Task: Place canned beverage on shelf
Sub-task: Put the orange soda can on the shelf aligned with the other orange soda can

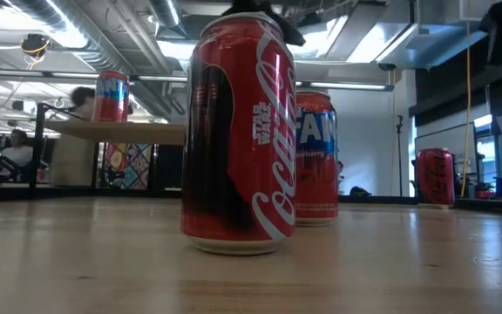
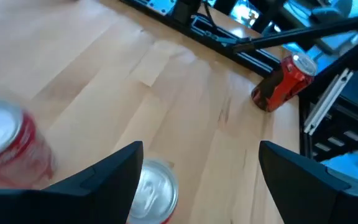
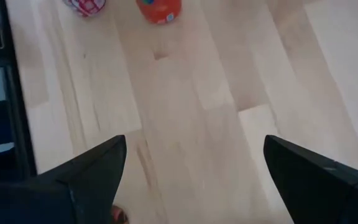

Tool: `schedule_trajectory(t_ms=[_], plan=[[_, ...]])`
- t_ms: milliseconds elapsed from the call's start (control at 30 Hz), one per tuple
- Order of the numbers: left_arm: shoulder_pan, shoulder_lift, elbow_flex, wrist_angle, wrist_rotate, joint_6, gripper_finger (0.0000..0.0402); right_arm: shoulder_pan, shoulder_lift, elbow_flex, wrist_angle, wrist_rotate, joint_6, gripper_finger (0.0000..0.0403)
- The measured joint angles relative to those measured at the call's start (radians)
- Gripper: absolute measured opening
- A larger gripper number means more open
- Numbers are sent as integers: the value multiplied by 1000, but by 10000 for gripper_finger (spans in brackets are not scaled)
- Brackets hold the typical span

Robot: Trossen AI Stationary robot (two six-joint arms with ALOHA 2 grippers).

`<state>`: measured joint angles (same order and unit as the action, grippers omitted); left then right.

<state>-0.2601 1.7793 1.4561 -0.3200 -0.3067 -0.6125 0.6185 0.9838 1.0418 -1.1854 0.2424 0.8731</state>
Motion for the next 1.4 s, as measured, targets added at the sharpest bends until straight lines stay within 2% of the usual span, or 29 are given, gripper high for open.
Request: schedule_trajectory(t_ms=[133, 233, 733, 867, 1033, 1400], plan=[[0, 81, 100, -119, -1, 96, 309, 19, -37, -20, 4, 33, 24, 366], [5, 118, 113, -165, -18, 126, 309, 17, -48, -33, 8, 64, 66, 366], [39, 181, 110, -223, 14, 29, 309, 17, -50, -72, 10, 79, 80, 367], [43, 180, 77, -210, 11, -15, 309, 16, -50, -72, 10, 79, 68, 367], [49, 179, 41, -113, 64, -7, 309, 16, -50, -72, 10, 87, 59, 367], [45, 177, 8, -88, 38, 16, 309, 16, -49, -72, 10, 116, 54, 367]])
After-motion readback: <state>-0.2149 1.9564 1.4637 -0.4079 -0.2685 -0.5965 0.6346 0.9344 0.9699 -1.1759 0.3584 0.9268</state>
